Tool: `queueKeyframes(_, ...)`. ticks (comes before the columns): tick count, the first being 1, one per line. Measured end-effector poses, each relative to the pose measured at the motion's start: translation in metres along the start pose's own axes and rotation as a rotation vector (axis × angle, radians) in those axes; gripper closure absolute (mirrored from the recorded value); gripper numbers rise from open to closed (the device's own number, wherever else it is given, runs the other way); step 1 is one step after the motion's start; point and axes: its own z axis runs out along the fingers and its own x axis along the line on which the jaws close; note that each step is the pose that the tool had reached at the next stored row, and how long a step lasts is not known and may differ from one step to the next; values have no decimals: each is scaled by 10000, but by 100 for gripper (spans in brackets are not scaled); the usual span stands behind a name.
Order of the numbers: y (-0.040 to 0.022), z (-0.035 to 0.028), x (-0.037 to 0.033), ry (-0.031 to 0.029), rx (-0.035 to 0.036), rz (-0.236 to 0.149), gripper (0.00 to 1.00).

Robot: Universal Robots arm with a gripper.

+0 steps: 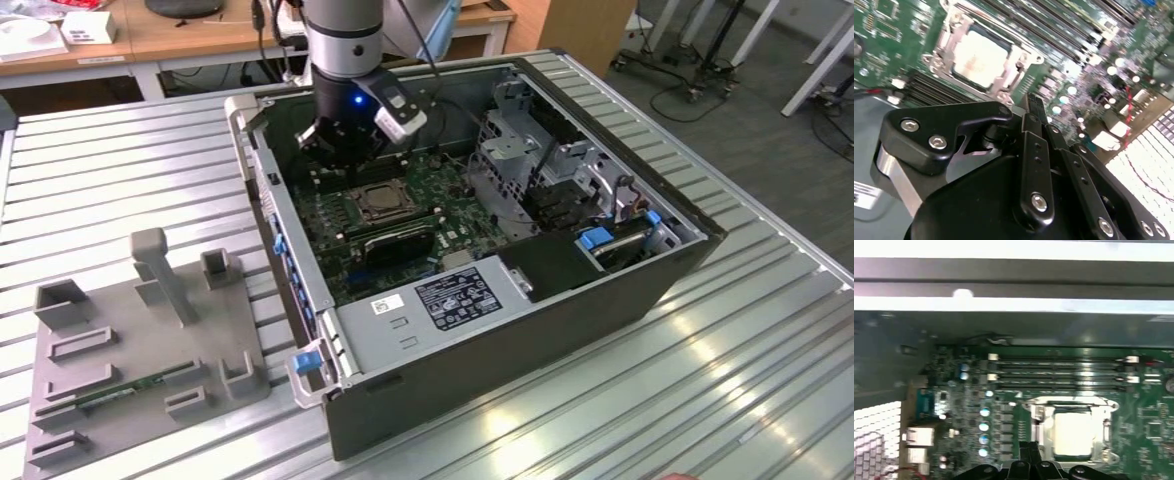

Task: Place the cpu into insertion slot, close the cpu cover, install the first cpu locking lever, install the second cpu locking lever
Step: 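Install the first cpu locking lever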

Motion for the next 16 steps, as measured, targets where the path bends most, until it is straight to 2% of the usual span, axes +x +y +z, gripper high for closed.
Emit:
queueKeyframes(5, 1, 2, 173, 0, 1, 0, 89)
queueKeyframes(6, 1, 2, 188, -2, 0, 1, 89)
queueKeyframes(14, 17, 3, 193, -2, -8, 1, 89)
queueKeyframes(16, 26, 3, 194, -17, -94, 1, 89)
